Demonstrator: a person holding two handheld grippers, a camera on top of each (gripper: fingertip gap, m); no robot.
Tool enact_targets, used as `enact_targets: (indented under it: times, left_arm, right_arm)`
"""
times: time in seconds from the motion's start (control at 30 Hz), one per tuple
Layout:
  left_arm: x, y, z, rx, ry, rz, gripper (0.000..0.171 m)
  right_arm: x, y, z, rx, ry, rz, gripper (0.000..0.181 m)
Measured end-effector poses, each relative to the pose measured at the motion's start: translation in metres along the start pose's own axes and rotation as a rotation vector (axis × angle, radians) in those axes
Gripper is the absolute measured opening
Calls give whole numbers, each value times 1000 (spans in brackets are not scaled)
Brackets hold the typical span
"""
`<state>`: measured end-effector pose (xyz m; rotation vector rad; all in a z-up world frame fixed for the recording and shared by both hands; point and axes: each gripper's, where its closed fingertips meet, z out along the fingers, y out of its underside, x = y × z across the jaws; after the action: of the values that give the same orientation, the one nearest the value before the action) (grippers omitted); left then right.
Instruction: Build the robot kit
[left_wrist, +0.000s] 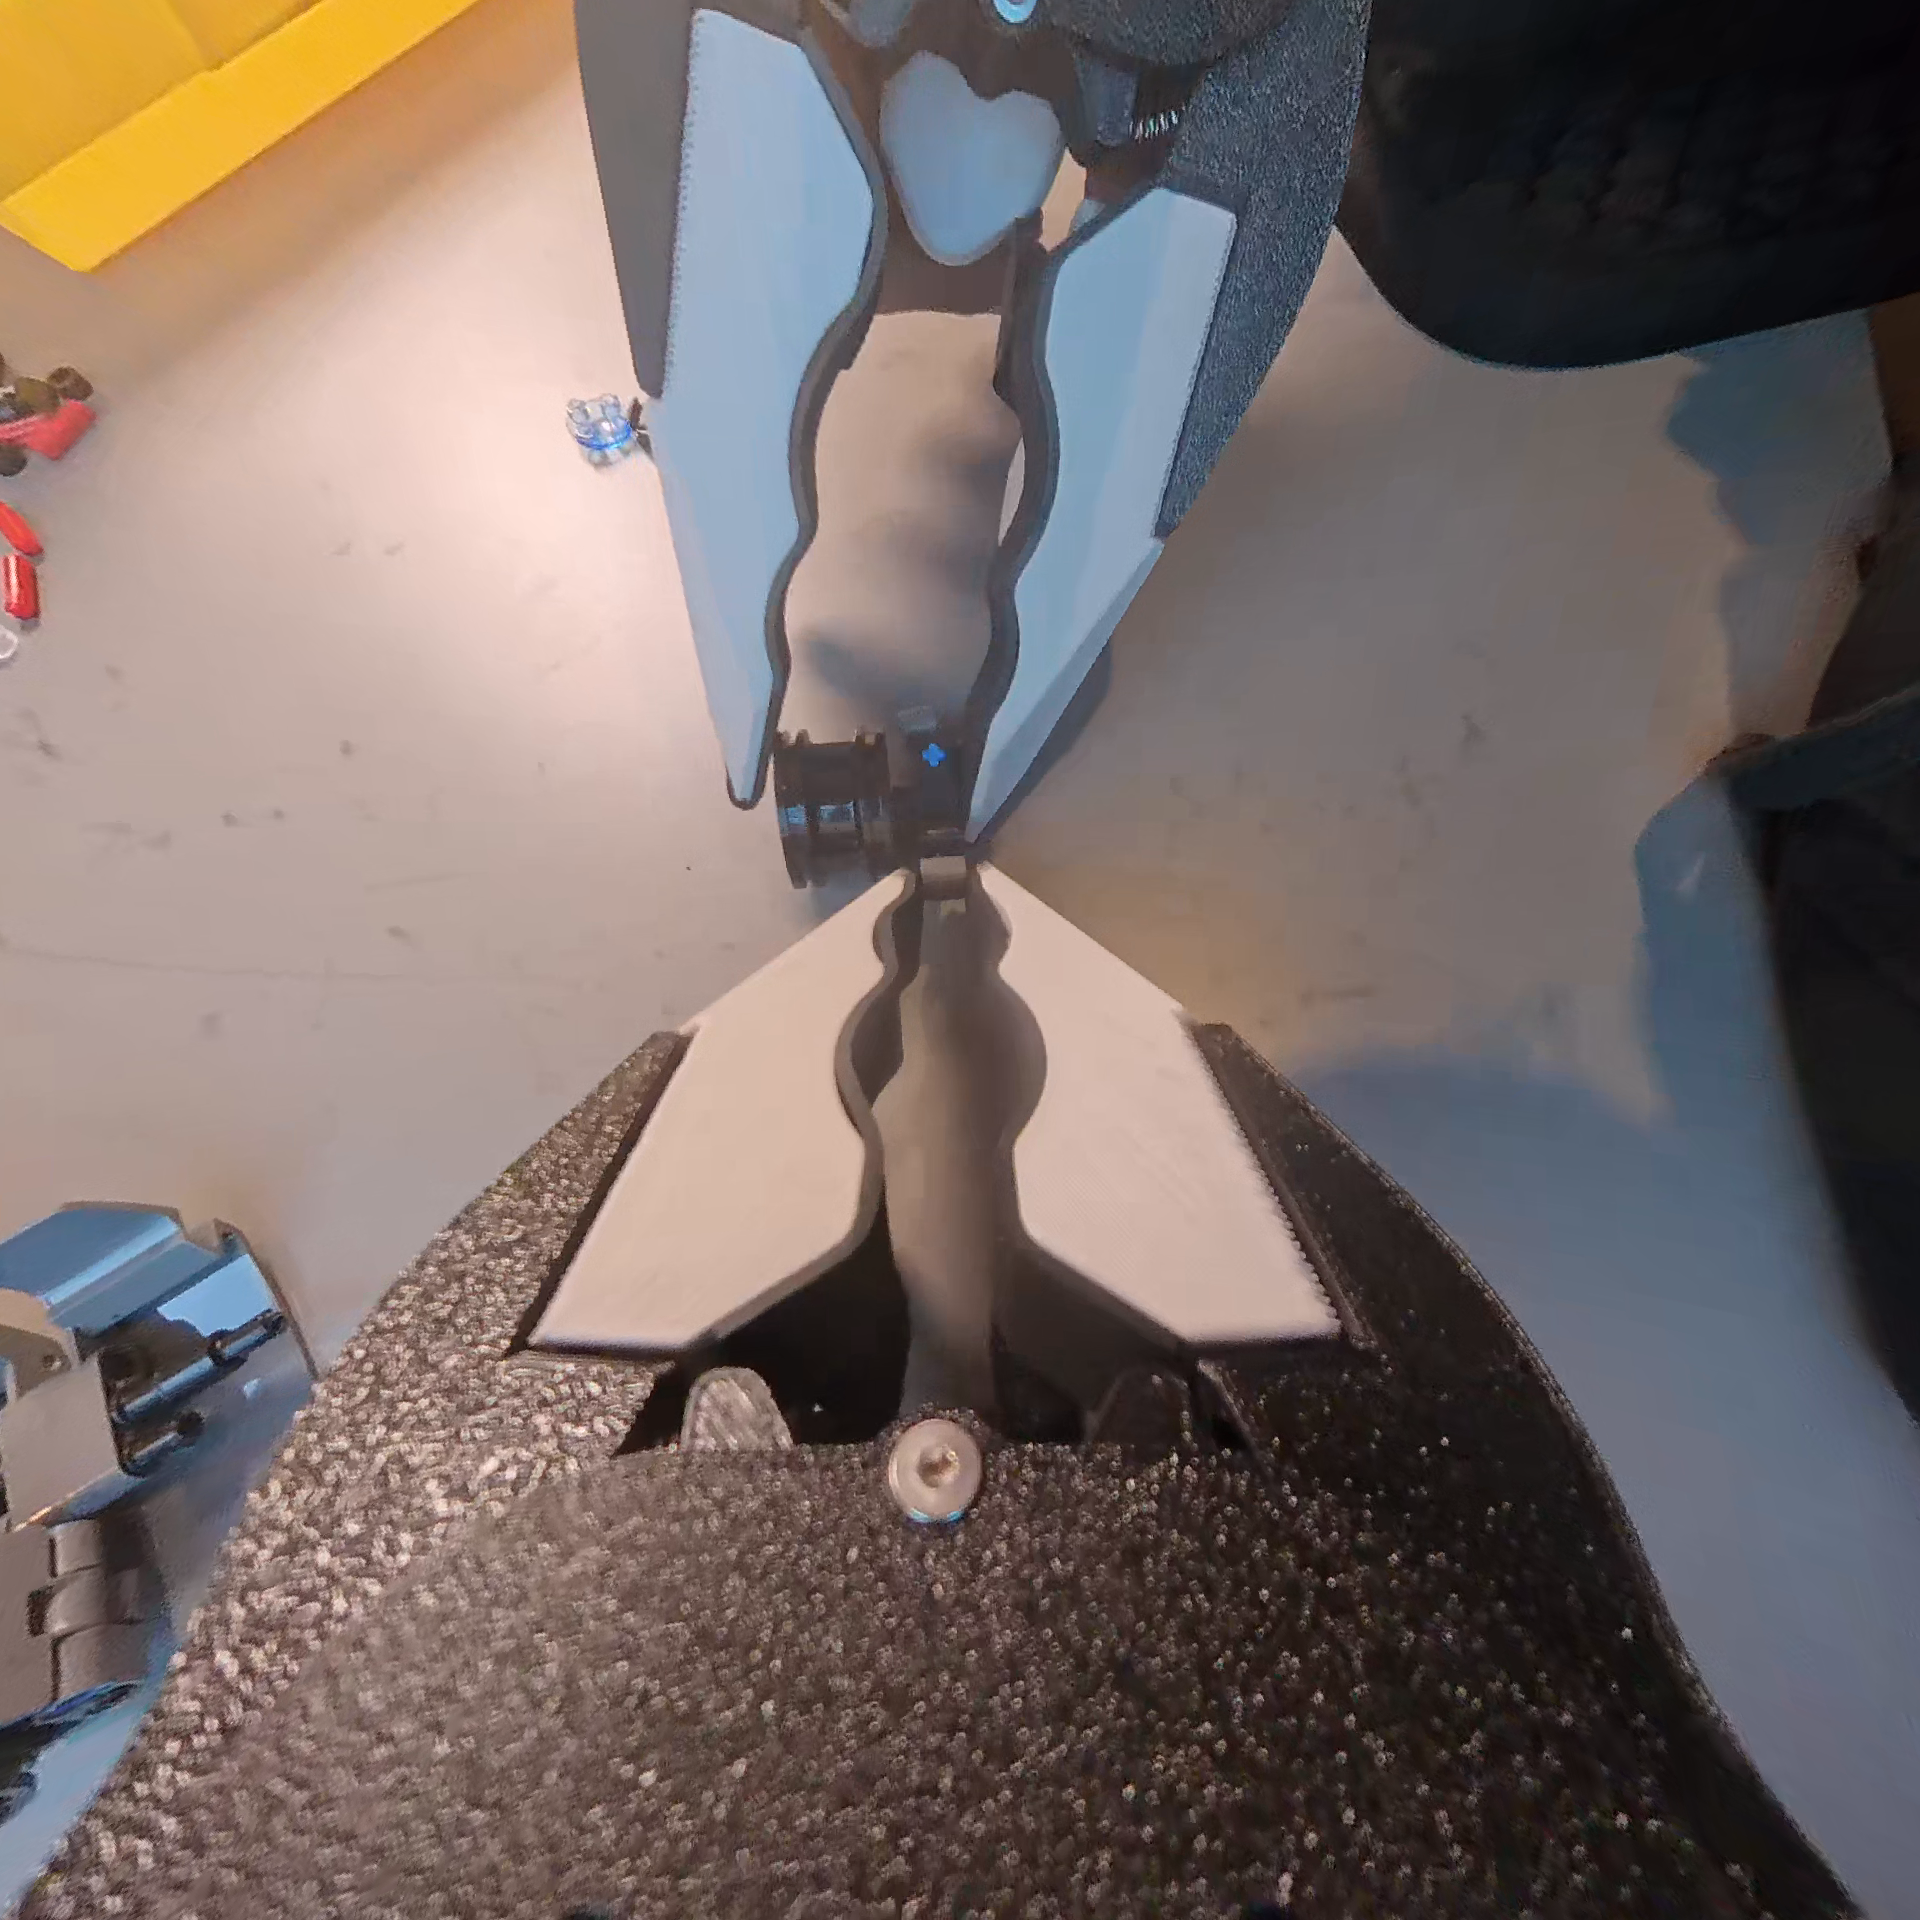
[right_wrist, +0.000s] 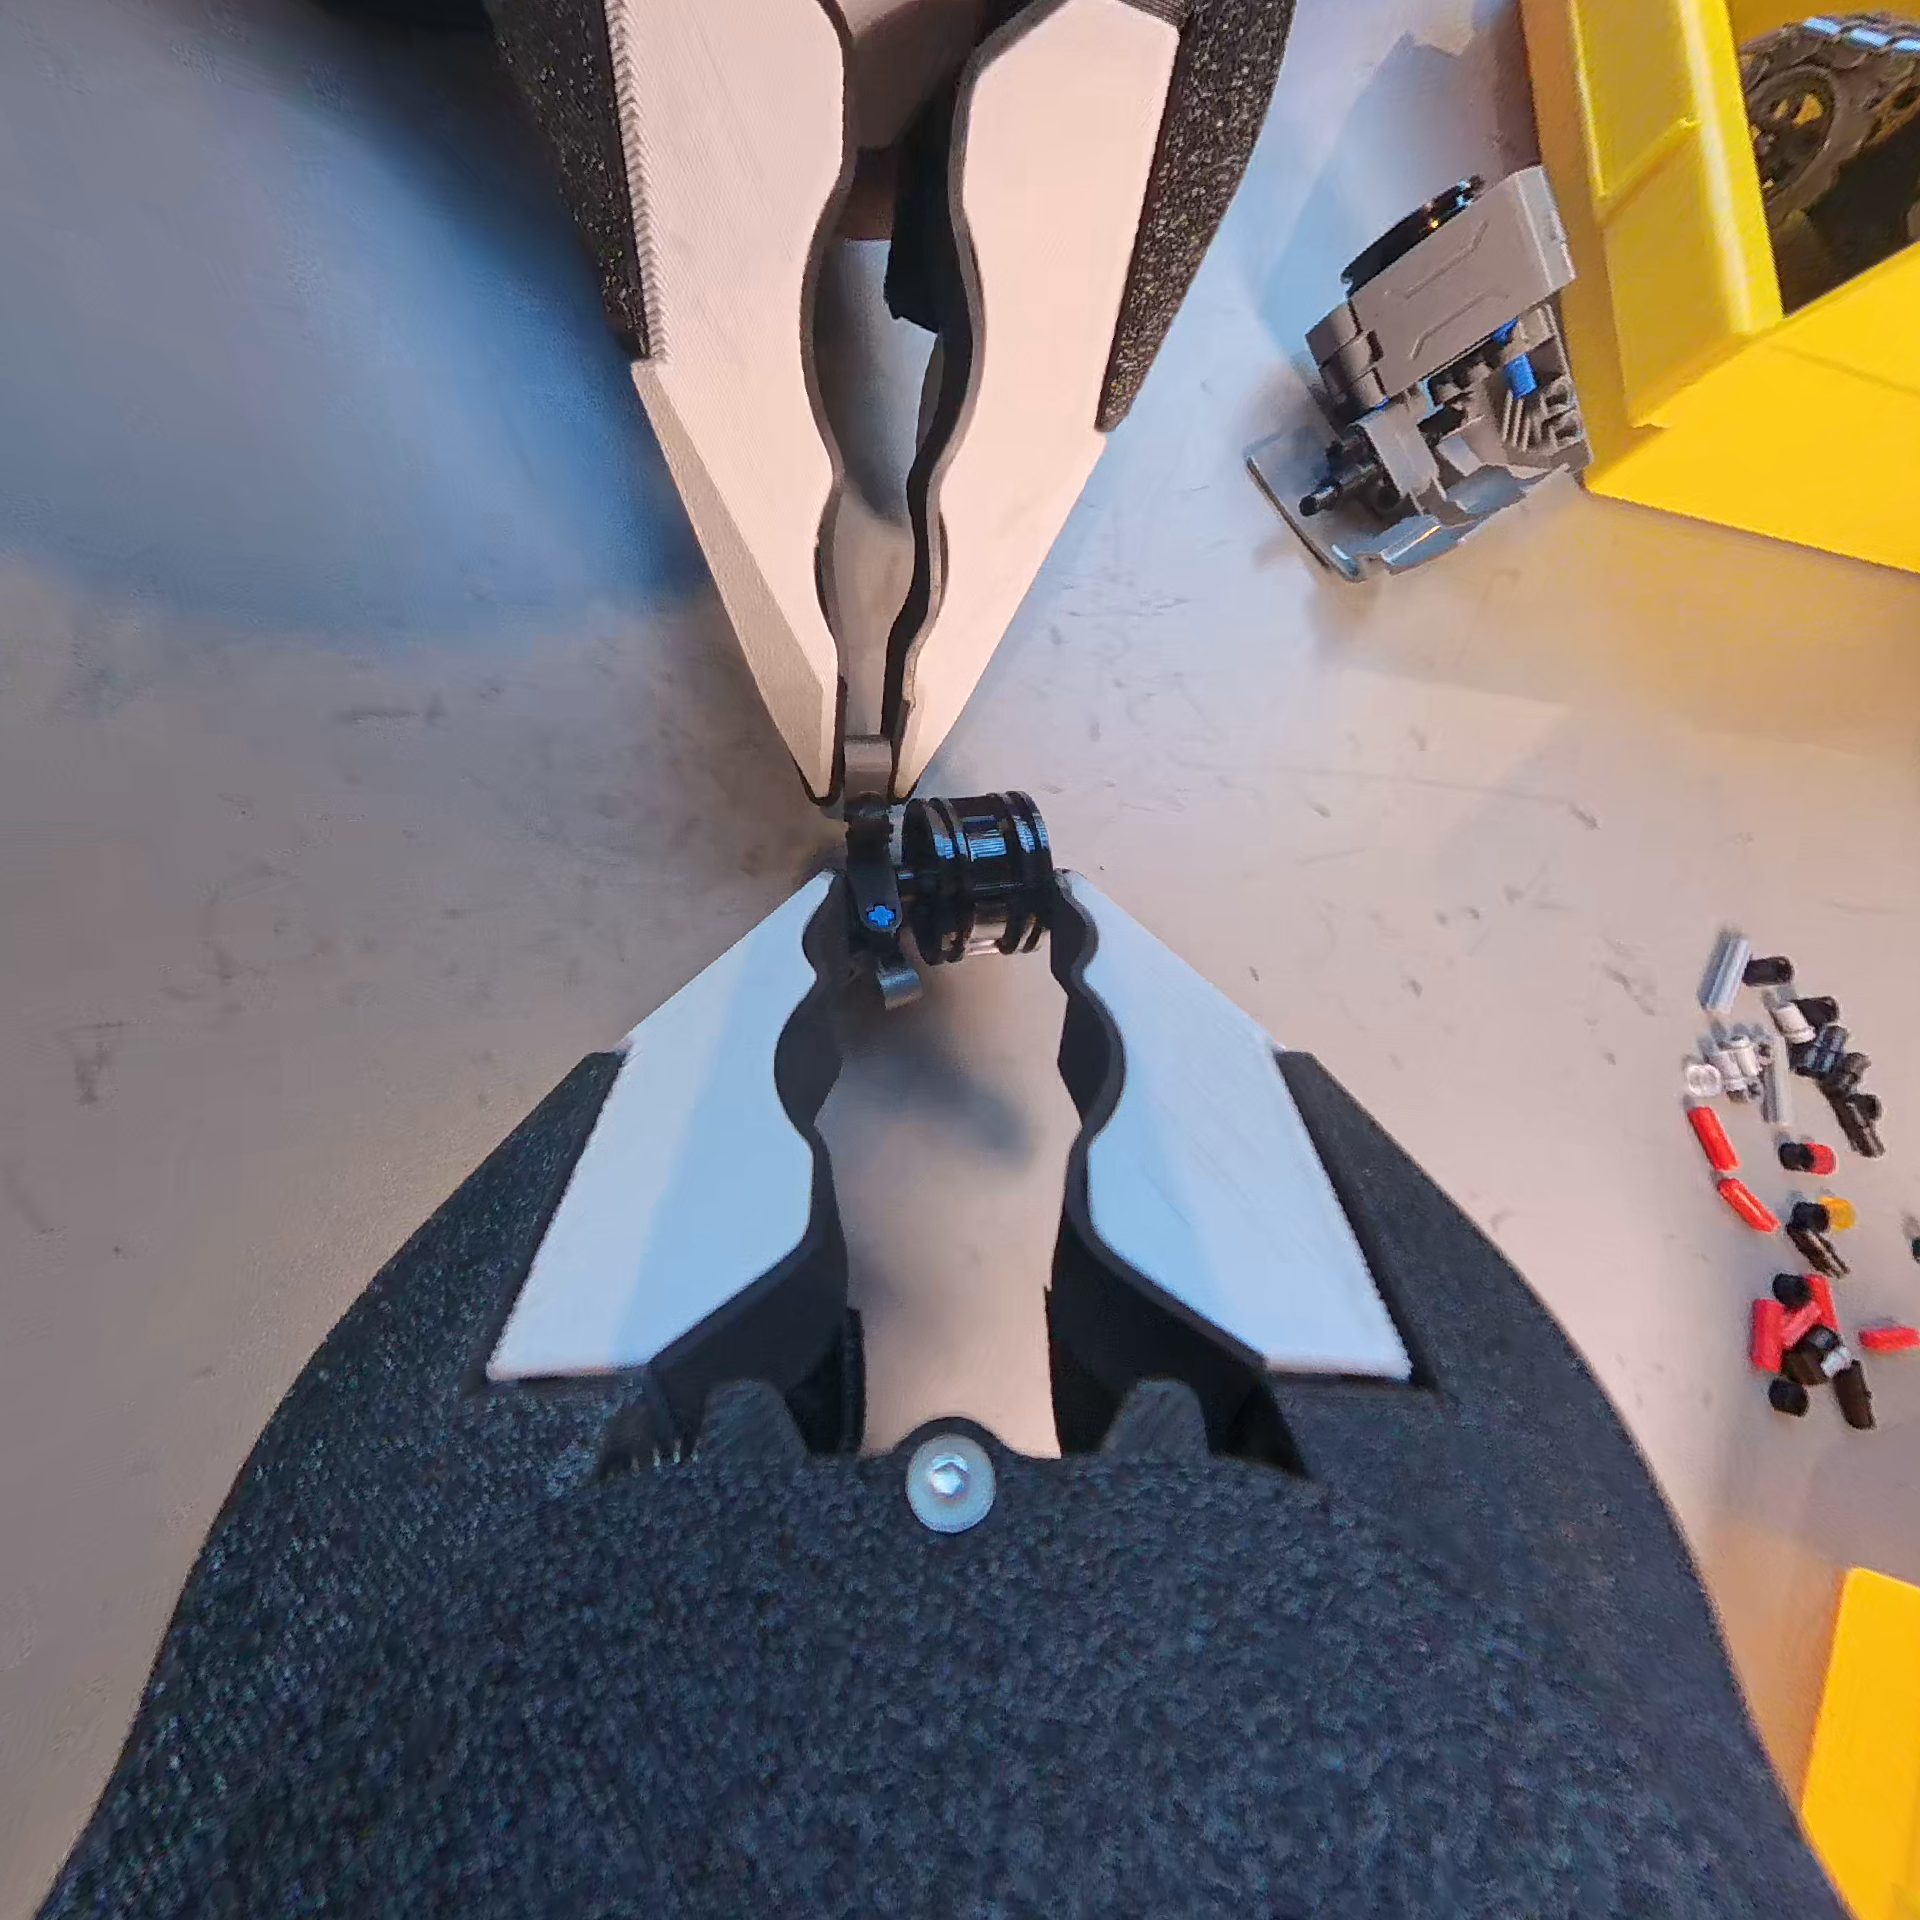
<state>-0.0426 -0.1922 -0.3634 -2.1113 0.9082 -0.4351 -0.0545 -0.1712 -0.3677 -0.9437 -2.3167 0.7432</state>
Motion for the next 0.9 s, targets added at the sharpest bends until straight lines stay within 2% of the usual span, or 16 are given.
enact_targets:
  times: [0.3,0.4,0.47,0.6,0.9]
  left_arm:
    - [-2,-1,-4,15,-12,5,8]
    - [-8,3,-5,4,-9,-61,42]
    - [-8,2,0,14,-12,-66,55]
    - [-10,2,11,-27,-46,-2,37]
    - [-9,0,11,-50,-63,44,35]
  right_arm:
    - [0,0,1,32,-24,97,37]
    - [0,2,0,46,-17,120,37]
    - [-2,1,0,58,-20,133,36]
    - [-4,-1,2,74,-27,131,36]
    - [-5,0,1,103,-44,148,35]
